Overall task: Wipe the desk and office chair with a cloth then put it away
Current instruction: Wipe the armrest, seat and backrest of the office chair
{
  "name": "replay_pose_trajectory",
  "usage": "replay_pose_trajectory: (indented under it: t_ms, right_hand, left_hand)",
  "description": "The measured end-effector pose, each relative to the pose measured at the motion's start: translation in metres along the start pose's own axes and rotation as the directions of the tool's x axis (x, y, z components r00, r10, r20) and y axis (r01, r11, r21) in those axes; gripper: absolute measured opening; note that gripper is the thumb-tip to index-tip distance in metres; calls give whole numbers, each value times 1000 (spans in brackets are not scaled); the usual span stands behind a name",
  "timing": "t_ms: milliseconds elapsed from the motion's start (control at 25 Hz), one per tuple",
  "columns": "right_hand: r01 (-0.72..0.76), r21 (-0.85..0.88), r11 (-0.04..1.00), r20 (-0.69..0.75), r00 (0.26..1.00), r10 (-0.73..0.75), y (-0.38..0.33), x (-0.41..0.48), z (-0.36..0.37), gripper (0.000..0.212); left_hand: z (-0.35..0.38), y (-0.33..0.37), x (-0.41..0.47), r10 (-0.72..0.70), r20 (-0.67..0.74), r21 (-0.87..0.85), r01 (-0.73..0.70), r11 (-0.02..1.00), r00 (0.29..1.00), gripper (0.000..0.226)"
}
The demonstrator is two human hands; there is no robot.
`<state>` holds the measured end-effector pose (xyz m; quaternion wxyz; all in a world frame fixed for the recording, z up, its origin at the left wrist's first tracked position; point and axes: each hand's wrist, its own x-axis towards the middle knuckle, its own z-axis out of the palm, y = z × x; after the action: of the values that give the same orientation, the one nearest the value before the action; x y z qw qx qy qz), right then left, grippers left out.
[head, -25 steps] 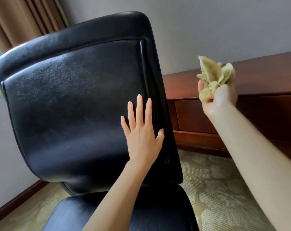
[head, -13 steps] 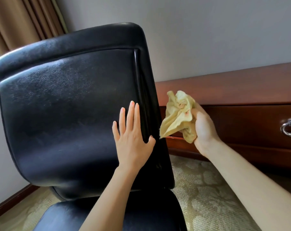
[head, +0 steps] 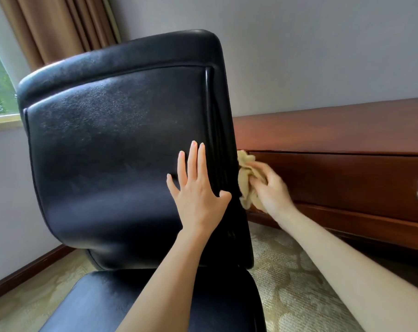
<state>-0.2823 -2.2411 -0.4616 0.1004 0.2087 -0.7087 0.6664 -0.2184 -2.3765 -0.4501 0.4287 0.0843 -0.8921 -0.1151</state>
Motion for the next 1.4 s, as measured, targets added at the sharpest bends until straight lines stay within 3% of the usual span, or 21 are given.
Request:
replay_pose_trajectory:
  t_ms: [320,520,680,840,1240,1320,1400]
  right_hand:
    - [-209,335,919,208,967,144,32,19,30,38]
    - [-231,293,928,188,965,181,35,26,27,20]
    - [-162,256,953,163,979,123,35,11,13,12]
    - [-77,173,982,64,996,66,27,-20,-8,8]
    - [103,-56,993,-163,980,-111,-3,-135,-50,23]
    - [169,-104,980,-265,945,-191,-13,-156,-55,33]
    - [284,-203,937,-387,855,-343,-36,-165,-59,35]
  left_hand:
    - [4,-9,6,115,-109,193,-92,977,987,85]
    - [-1,-9,7,124,-56,118,-117,986,991,82]
    - [-12,-11,2,172,46,-82,-168,982,984,85]
    - [-24,-1,-11,227,89,-168,-210,963,970,85]
    - [-64,21,-60,386,57,-384,-337,860,921,82]
    - [-75,21,-68,427,62,-396,-371,840,902,82]
    - [-84,21,-75,467,49,-381,-416,826,883,81]
